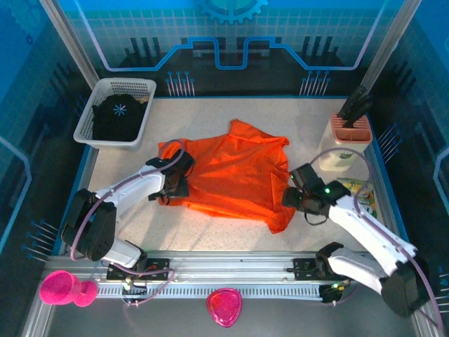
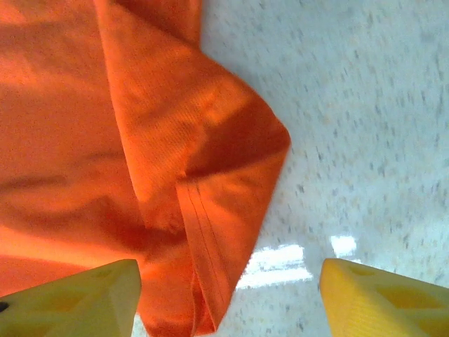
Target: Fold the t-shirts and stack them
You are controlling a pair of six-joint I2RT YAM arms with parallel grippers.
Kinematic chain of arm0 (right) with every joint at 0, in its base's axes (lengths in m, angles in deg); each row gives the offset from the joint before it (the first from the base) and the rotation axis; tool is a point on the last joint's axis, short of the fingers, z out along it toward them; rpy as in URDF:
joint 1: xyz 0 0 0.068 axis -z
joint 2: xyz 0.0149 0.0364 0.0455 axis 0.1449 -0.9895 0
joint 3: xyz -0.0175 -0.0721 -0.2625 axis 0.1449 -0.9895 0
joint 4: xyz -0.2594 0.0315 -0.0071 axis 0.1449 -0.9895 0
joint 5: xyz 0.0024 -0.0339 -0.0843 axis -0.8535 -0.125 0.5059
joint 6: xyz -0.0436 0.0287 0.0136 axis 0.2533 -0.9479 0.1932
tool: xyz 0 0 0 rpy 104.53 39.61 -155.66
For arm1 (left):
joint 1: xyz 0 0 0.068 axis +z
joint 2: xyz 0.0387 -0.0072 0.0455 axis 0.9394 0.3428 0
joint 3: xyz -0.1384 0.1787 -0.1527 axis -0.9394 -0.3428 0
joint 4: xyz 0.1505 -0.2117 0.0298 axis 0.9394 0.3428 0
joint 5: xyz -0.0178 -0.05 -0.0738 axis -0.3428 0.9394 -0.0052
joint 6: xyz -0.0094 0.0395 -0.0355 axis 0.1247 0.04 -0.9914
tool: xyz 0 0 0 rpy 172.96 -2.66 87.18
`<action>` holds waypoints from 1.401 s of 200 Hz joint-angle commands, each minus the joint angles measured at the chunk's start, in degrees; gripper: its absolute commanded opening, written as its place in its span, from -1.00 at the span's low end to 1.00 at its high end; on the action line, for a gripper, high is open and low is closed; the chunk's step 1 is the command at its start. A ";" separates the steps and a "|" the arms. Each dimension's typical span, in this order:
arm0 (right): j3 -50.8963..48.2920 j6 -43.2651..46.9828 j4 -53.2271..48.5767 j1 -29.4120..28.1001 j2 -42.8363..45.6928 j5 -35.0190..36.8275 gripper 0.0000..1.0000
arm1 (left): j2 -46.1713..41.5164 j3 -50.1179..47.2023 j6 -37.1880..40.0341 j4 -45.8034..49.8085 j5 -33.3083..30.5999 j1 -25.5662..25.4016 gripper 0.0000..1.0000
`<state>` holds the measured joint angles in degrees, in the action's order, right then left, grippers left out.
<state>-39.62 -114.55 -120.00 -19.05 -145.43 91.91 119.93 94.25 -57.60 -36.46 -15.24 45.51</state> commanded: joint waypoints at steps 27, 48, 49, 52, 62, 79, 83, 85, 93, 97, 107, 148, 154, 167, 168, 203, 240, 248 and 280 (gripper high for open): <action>9.50 11.18 4.01 1.39 -19.46 4.91 0.03 | 4.06 5.38 2.51 -4.66 4.92 1.86 0.68; 8.62 9.37 6.21 2.90 -22.72 3.04 0.02 | 9.25 14.20 5.88 -4.69 6.67 0.72 0.64; 8.53 9.26 6.31 2.92 -22.81 2.97 0.02 | 9.53 14.67 6.11 -4.73 6.72 0.58 0.64; 8.27 8.85 6.62 3.03 -23.03 2.99 0.02 | 10.46 16.06 6.67 -4.75 6.77 0.33 0.64; 7.23 7.46 7.72 3.18 -23.63 2.70 0.06 | 13.86 21.12 8.41 -4.56 6.90 -0.93 0.63; 6.42 5.37 9.49 3.48 -24.17 1.90 0.10 | 21.19 30.16 11.22 -4.08 8.32 -2.78 0.64; 4.88 4.90 9.84 3.59 -24.29 1.72 0.10 | 22.94 32.33 11.75 -3.92 8.89 -3.23 0.64; 4.65 4.70 9.97 3.57 -24.37 1.68 0.10 | 23.98 33.35 11.97 -3.90 9.17 -3.41 0.64; 3.96 3.76 10.47 3.60 -24.48 1.50 0.09 | 27.60 37.55 12.83 -3.65 10.39 -4.02 0.63; 3.71 3.30 10.73 3.64 -24.55 1.42 0.09 | 29.71 39.53 13.16 -3.49 10.88 -4.36 0.63; 2.90 2.16 11.11 3.67 -24.65 1.32 0.05 | 34.69 44.01 13.99 -3.13 11.49 -5.03 0.62; -0.55 -1.63 11.60 3.76 -23.84 1.89 -0.12 | 49.51 57.45 13.95 -1.23 10.57 -5.83 0.60; -0.86 -2.02 11.55 3.77 -23.63 2.14 -0.20 | 51.06 58.54 13.64 -0.86 10.22 -5.82 0.60; -1.24 -2.62 10.96 3.84 -22.98 2.82 -0.40 | 53.59 60.38 12.92 -0.02 9.19 -5.74 0.60; -1.28 -2.71 10.88 3.83 -22.94 2.91 -0.42 | 53.72 60.44 12.88 0.06 9.08 -5.68 0.60; -3.01 -4.65 6.92 4.59 -18.55 5.66 -1.00 | 55.97 61.00 10.23 0.98 7.43 -4.27 0.59; -7.37 -9.26 2.02 5.94 -8.01 6.70 -1.00 | 55.35 59.70 9.54 0.69 7.13 -2.08 0.58; -7.92 -10.39 0.45 6.06 -5.30 6.84 -1.00 | 55.35 59.59 9.55 0.67 7.09 -1.71 0.58; -10.50 -14.45 -5.05 6.17 4.46 6.04 -1.00 | 55.43 58.83 9.61 0.11 7.23 -0.69 0.58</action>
<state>-48.14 -123.79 -118.07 -13.73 -146.19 97.31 172.78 155.83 -47.08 -39.98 -7.20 43.41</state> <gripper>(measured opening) 0.063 0.790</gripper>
